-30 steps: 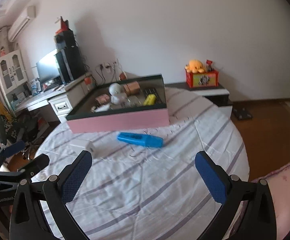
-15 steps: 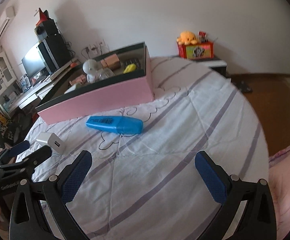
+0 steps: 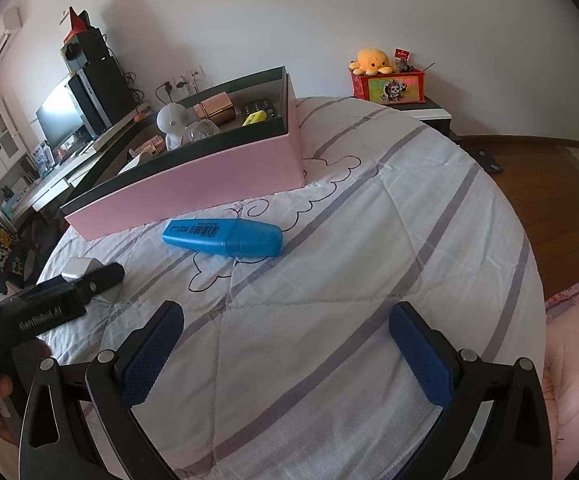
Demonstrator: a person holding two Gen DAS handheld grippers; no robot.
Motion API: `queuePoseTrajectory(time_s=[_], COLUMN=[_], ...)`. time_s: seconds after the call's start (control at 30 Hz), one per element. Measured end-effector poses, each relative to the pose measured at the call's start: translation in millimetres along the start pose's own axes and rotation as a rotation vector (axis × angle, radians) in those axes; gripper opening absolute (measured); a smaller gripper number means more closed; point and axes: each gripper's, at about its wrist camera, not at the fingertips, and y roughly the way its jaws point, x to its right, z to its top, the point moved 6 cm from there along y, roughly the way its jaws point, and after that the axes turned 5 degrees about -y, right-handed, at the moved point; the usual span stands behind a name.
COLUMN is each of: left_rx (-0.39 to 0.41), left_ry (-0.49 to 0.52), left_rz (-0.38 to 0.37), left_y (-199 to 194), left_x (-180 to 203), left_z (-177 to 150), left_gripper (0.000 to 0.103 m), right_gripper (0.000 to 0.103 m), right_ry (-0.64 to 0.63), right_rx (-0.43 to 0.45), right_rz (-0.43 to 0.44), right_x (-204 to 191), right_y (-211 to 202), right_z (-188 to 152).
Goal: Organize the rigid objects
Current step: 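Grasp the white charger block with the left gripper while the right grasps the blue highlighter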
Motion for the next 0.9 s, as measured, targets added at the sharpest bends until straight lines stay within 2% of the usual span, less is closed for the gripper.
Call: queuePoseTrajectory(time_s=[0.1,0.2,0.37,0.5,0.7,0.77,0.8,0.83,0.87,0.9], left_rx=[0.006,0.009,-0.001,-0.002,0.009,0.013,0.016,0.019,0.019,0.019], left_ry=[-0.011,0.018,0.046,0.070,0.081,0.092,0.098,0.099,0.096,0.093], left_rz=[-0.017,0.023,0.045,0.062,0.046,0.048,0.051,0.049,0.041,0.032], left_y=[-4.2,-10.3,-23.2,-31.2,-37.1,-36.8,-36.9,-37.6,-37.3,-37.7], left_x=[-1.5,-2.9,-13.6,-19.5,-22.5,-22.2,-21.8,-21.5,-20.9,-21.0], left_z=[-1.0,-6.9,-21.5,-32.9,-39.2,-40.3,-40.9,-42.1,-41.9,-42.0], left_gripper=[0.068,0.068,0.067,0.067,0.067,0.067,0.068,0.070,0.071,0.074], right_gripper=[0.103,0.103,0.103,0.103,0.102,0.088,0.075,0.056,0.049,0.046], right_ry=[-0.005,-0.011,-0.055,-0.204,-0.444,-0.463,-0.462,-0.461,-0.463,-0.466], right_rx=[-0.003,-0.003,-0.006,-0.007,-0.076,-0.104,-0.106,-0.101,-0.097,-0.100], right_rz=[-0.008,-0.022,-0.032,-0.018,-0.086,-0.053,-0.024,0.003,0.003,-0.002], right_x=[-0.3,-1.6,-5.5,-17.5,-40.1,-43.4,-44.6,-46.7,-48.1,-49.3], right_y=[-0.1,-0.2,4.6,18.6,52.0,59.3,57.8,54.1,50.5,48.6], right_z=[-0.3,0.0,11.2,34.6,46.0,43.3,41.8,40.7,39.0,35.9])
